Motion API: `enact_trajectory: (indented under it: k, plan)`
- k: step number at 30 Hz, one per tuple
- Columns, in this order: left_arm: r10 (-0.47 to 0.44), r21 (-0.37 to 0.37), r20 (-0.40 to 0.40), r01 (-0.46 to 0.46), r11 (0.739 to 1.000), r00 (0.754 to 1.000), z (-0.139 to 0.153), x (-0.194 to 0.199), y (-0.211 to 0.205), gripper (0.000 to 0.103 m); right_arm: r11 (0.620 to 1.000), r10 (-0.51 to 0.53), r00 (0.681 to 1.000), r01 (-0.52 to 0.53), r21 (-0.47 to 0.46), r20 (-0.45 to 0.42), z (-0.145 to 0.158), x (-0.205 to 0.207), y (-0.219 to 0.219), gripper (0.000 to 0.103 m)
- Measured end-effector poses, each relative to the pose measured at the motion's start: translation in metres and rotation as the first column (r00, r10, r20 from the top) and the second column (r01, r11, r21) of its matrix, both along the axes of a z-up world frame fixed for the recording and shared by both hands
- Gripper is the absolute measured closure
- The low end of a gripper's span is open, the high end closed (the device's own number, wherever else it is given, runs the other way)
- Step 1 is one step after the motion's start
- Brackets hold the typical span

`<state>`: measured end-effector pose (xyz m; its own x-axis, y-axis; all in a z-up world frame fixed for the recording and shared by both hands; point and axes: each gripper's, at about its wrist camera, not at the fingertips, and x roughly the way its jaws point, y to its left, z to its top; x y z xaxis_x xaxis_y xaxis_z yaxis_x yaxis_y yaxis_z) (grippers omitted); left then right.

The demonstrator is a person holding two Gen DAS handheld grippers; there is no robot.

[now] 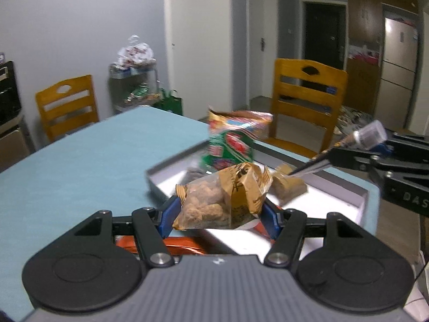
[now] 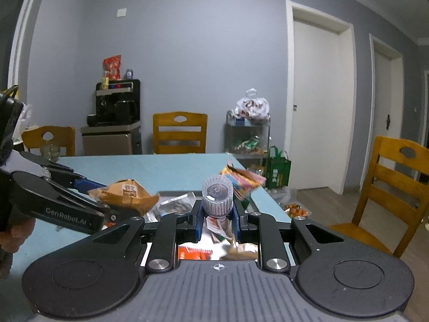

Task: Organize snacks
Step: 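Lower the peanut bag and tube into the tray and open both grippers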

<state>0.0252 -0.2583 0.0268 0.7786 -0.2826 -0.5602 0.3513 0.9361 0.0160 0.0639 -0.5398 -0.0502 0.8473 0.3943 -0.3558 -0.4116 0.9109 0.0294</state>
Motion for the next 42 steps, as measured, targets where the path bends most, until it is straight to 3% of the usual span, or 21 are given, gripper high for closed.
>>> enact_trajectory:
  k: [5, 15, 23, 29, 42]
  plan:
    - [-0.045, 0.015, -0.057, 0.046, 0.999, 0.997, -0.017, 0.005, -0.021, 0.041, 1.000, 0.018, 1.000, -0.018, -0.002, -0.023, -0.012, 0.002, -0.004, 0.080]
    - [-0.047, 0.036, -0.117, 0.052, 0.998, 0.992, -0.040, 0.025, -0.038, 0.041, 0.998, 0.059, 0.996, -0.061, -0.028, -0.068, -0.033, -0.001, -0.010, 0.080]
    - [-0.045, 0.047, -0.136, 0.052, 0.998, 0.990, -0.049, 0.036, -0.045, 0.040, 0.995, 0.070, 0.997, -0.073, -0.069, -0.042, -0.042, -0.004, -0.006, 0.080]
    - [-0.041, 0.057, -0.141, 0.049, 0.997, 0.989, -0.054, 0.041, -0.048, 0.040, 0.992, 0.055, 0.995, -0.064, -0.108, -0.088, -0.048, 0.005, -0.003, 0.080]
    - [-0.014, 0.070, -0.137, 0.023, 0.997, 0.990, -0.056, 0.050, -0.052, 0.040, 0.994, 0.022, 0.985, -0.039, -0.101, -0.170, -0.052, 0.033, -0.001, 0.080]
